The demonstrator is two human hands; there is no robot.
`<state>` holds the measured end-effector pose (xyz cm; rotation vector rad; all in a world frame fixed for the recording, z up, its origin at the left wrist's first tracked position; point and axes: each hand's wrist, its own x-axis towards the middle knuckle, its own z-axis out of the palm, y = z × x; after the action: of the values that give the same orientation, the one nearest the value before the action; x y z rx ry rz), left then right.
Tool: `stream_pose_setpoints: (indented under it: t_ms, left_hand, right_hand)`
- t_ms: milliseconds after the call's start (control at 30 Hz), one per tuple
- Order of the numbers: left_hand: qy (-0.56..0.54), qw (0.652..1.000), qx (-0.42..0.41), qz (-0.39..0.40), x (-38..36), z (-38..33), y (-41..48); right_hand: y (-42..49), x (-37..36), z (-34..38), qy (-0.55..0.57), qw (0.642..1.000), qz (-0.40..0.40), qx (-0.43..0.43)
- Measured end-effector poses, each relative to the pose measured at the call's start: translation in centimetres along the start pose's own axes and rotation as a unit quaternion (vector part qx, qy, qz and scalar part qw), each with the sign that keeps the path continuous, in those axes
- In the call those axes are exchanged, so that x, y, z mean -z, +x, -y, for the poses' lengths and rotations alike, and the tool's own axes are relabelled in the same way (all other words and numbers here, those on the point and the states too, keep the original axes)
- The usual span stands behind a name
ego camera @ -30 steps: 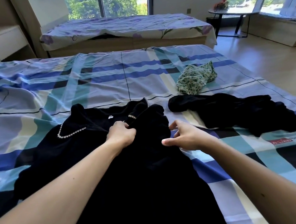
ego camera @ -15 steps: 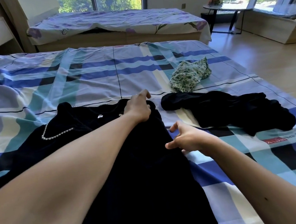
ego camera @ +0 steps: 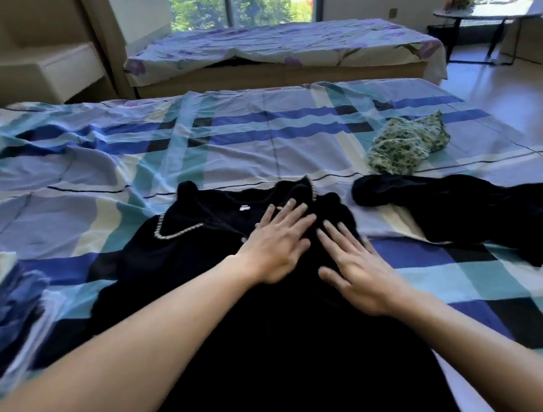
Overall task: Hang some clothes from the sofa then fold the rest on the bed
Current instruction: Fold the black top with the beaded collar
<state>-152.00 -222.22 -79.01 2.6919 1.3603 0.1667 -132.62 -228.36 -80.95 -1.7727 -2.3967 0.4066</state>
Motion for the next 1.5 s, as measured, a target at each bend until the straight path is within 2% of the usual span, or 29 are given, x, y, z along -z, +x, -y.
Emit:
stream_pose_setpoints:
  t_ms: [67,200,300,367,433,467,533,600,700,833,933,967,1067,1167,1233,1267,1367,1433,1500]
  left_hand:
    - [-0.041,0.994,0.065,-0.078,2.1,1.3,-1.8]
    - [-0.011,0.960,0.253,-0.120,5.4,7.3,-8.4]
    - [-0.011,0.892,0.441,-0.098,6.5,12.6,-13.1]
    - [-0.175,0.829,0.528,-0.055,6.8,14.4,-15.3]
    - [-0.409,0.739,0.536,-0.002,7.2,14.5,-16.6]
    - [-0.475,0.711,0.517,0.031,7.2,14.5,-17.0]
    - [-0.538,0.697,0.470,0.063,7.0,14.6,-17.4]
    - [-0.581,0.693,0.423,0.050,7.0,15.3,-17.6]
    - [-0.646,0.666,0.369,0.053,7.5,16.1,-18.3]
    - [-0.600,0.695,0.376,0.125,9.0,15.8,-18.6]
    - [-0.504,0.753,0.396,0.150,10.8,15.8,-18.3]
    - [-0.471,0.776,0.400,0.127,11.3,16.0,-18.2]
    - [-0.331,0.851,0.409,-0.015,11.8,17.1,-17.6]
    - [-0.202,0.886,0.413,-0.065,11.9,17.1,-17.3]
    - [-0.122,0.900,0.413,-0.067,11.6,17.0,-17.0]
    - [-0.117,0.903,0.411,-0.047,11.7,16.4,-17.0]
    - [-0.261,0.880,0.386,0.093,12.1,14.3,-17.0]
    - [-0.292,0.870,0.358,0.171,11.8,13.3,-17.8]
    - [-0.281,0.879,0.357,0.144,10.7,13.6,-18.2]
  right_hand:
    - [0.0,-0.9,-0.3,-0.061,0.997,0.047,-0.026]
    - [0.4,-0.2,0.7,-0.104,0.990,0.067,-0.062]
    - [0.5,0.2,3.7,-0.066,0.995,-0.015,-0.074]
    - [0.9,-0.2,7.2,-0.031,0.997,-0.068,-0.030]
    - [1.9,-0.7,10.9,0.018,0.997,-0.067,0.013]
    - [2.4,-1.1,12.8,0.043,0.997,-0.053,0.026]
    - [3.5,-2.0,15.6,0.085,0.995,-0.026,0.038]
    - [4.4,-2.7,17.7,0.121,0.992,-0.002,0.039]
    - [5.2,-3.4,19.5,0.146,0.989,0.020,0.032]
    - [5.5,-4.0,20.2,0.118,0.992,0.050,0.018]
    - [5.4,-4.7,20.0,0.071,0.995,0.066,0.022]
    - [5.4,-4.9,20.0,0.065,0.996,0.065,0.023]
    - [5.7,-4.8,20.4,0.060,0.996,0.066,0.017]
    - [6.0,-4.6,20.9,0.057,0.996,0.065,0.004]
    - [6.0,-4.6,21.3,0.058,0.997,0.044,0.004]
    - [6.0,-4.5,21.6,0.060,0.998,0.024,0.008]
    - [6.3,-4.6,22.7,0.068,0.996,-0.054,0.024]
    - [6.9,-4.4,23.4,0.124,0.989,-0.070,0.037]
    - [7.5,-4.1,23.8,0.235,0.969,-0.050,0.064]
